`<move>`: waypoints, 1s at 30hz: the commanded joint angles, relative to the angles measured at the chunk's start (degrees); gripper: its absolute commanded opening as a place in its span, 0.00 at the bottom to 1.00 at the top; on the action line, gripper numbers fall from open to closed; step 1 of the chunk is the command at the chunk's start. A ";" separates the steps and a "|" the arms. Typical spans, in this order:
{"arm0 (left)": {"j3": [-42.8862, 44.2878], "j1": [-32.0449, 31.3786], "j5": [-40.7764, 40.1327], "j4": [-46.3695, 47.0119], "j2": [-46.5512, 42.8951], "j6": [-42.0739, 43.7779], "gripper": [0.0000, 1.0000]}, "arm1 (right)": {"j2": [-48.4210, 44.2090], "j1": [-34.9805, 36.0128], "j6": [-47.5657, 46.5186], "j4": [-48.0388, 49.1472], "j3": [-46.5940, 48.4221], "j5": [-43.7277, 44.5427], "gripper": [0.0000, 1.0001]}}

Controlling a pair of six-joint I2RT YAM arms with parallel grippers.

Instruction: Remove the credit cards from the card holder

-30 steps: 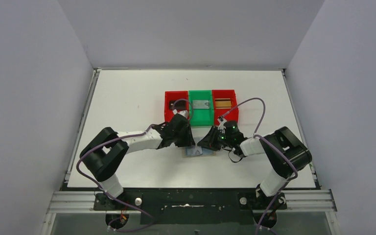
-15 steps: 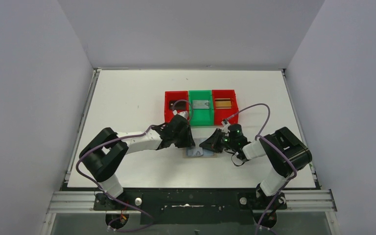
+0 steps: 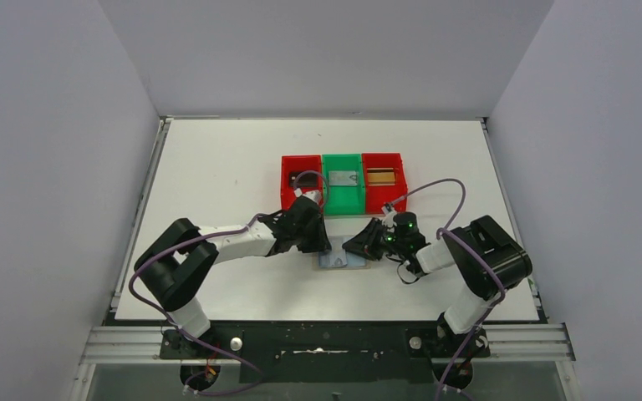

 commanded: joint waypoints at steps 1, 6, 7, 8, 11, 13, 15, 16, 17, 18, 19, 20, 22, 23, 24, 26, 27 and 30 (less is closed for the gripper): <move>-0.59 -0.06 -2.26 -6.35 0.96 2.40 0.21 | 1.31 -0.34 0.72 4.81 0.23 -1.14 0.14; -0.61 -0.03 -2.65 -6.84 0.81 2.49 0.18 | 2.69 -0.35 1.39 5.86 0.29 -1.57 0.17; -0.60 -0.06 -2.69 -6.84 0.82 2.54 0.17 | 2.87 -0.35 1.40 5.97 0.28 -1.57 0.16; -0.55 -0.04 -2.67 -6.89 0.90 2.55 0.16 | 2.94 -0.33 1.42 6.11 0.28 -1.57 0.14; -0.56 -0.05 -3.09 -7.06 0.93 2.52 0.13 | 2.36 -0.63 1.84 6.71 -0.60 -0.78 0.08; -0.48 -0.06 -3.52 -7.31 1.15 2.50 0.12 | 1.78 -1.03 2.01 6.78 -1.15 -0.61 0.06; -0.40 -0.06 -3.87 -7.62 1.48 2.55 0.10 | 1.49 -1.53 2.08 6.93 -1.60 -0.72 0.03; -0.37 -0.04 -4.02 -7.75 1.75 2.63 0.10 | 1.36 -1.78 2.16 7.29 -1.79 -0.89 0.03; -0.25 -0.06 -4.28 -8.06 2.00 2.72 0.09 | 1.21 -2.02 2.24 7.49 -2.01 -1.07 0.03; -0.13 -0.06 -4.52 -8.33 2.19 2.79 0.08 | 1.00 -2.39 2.28 7.55 -2.22 -1.19 0.03; -0.06 -0.06 -4.75 -8.53 2.29 2.94 0.08 | 0.78 -2.56 2.17 7.45 -2.27 -1.28 0.03; -0.01 -0.05 -5.08 -8.73 2.36 3.03 0.08 | 0.54 -2.72 2.07 7.29 -2.27 -1.42 0.03; 0.00 -0.15 -5.54 -9.11 2.37 3.08 0.08 | 0.28 -2.95 1.60 6.66 -2.27 -1.81 0.04; -0.01 -0.15 -5.60 -9.17 2.33 3.08 0.08 | 0.21 -3.01 1.50 6.46 -2.32 -1.89 0.04; -0.09 -0.14 -5.62 -9.16 2.32 3.08 0.08 | 0.11 -3.05 1.41 6.31 -2.48 -1.92 0.04; -0.18 -0.15 -5.61 -8.93 2.06 3.00 0.08 | -0.05 -3.07 0.86 5.61 -2.54 -1.64 0.05; -0.30 -0.15 -5.44 -8.56 1.73 2.94 0.08 | -0.07 -3.08 0.41 4.84 -2.35 -1.35 0.05; -0.04 -0.15 -4.20 -6.69 0.33 2.68 0.12 | 0.24 -2.84 -0.77 2.59 -1.20 -0.98 0.05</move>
